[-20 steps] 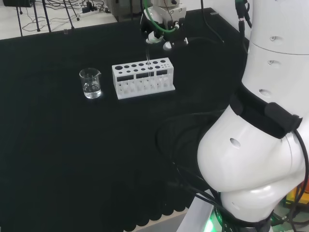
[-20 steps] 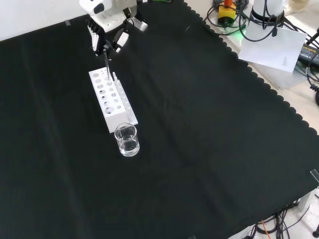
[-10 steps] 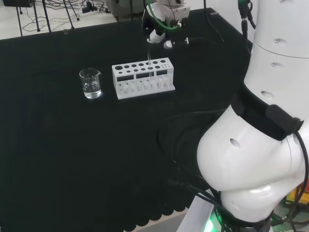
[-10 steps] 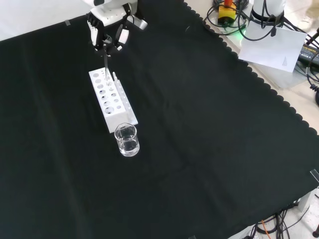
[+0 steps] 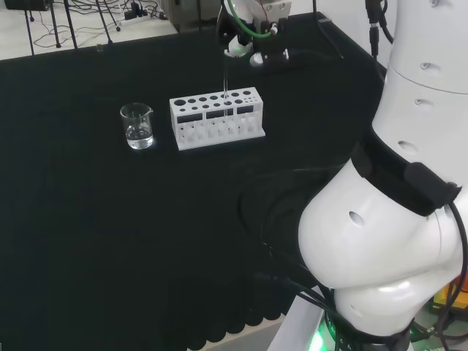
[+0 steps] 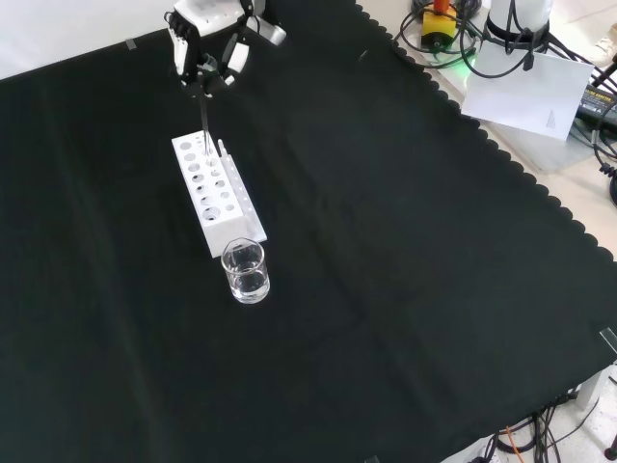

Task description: Take the glass rod from the white test tube rack.

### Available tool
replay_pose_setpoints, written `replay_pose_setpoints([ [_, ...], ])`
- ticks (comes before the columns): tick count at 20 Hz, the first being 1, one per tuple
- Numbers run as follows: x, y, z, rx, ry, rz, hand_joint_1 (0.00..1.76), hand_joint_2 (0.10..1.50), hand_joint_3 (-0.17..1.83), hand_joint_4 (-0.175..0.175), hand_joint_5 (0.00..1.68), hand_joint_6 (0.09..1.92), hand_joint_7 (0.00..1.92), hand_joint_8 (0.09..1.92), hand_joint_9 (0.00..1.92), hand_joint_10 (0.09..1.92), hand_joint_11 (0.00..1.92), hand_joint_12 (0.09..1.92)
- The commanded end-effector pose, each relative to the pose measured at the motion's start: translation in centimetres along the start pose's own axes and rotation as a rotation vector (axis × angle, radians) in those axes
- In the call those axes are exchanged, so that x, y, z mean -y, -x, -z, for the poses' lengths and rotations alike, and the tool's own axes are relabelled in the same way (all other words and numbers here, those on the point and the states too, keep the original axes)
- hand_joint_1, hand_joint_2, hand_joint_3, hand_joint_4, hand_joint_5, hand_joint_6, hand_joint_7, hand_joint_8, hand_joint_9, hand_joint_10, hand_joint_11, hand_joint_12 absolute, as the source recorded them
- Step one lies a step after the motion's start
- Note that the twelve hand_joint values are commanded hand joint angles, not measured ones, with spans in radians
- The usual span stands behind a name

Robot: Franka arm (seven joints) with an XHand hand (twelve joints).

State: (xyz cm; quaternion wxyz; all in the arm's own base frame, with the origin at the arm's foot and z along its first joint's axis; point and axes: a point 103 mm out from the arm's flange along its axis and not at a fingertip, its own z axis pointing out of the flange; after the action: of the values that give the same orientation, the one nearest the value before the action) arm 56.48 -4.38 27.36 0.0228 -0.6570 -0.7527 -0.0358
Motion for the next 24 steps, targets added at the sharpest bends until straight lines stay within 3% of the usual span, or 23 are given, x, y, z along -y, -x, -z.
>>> replay_pose_setpoints([
  [1, 0.8, -0.2, 3.3, 0.005, 0.015, -0.009, 1.31, 0.77, 0.49, -0.175, 1.15, 0.55, 1.29, 0.85, 1.78, 0.57, 1.7, 0.53],
  [15, 1.5, -2.2, 9.7, 0.028, 0.021, -0.006, 1.32, 0.76, 0.51, -0.175, 1.16, 0.53, 1.31, 0.83, 1.8, 0.56, 1.71, 0.54],
  [24, 1.7, -2.6, 10.3, 0.025, 0.042, 0.008, 1.32, 0.73, 0.55, -0.175, 1.17, 0.52, 1.32, 0.82, 1.81, 0.54, 1.71, 0.55],
])
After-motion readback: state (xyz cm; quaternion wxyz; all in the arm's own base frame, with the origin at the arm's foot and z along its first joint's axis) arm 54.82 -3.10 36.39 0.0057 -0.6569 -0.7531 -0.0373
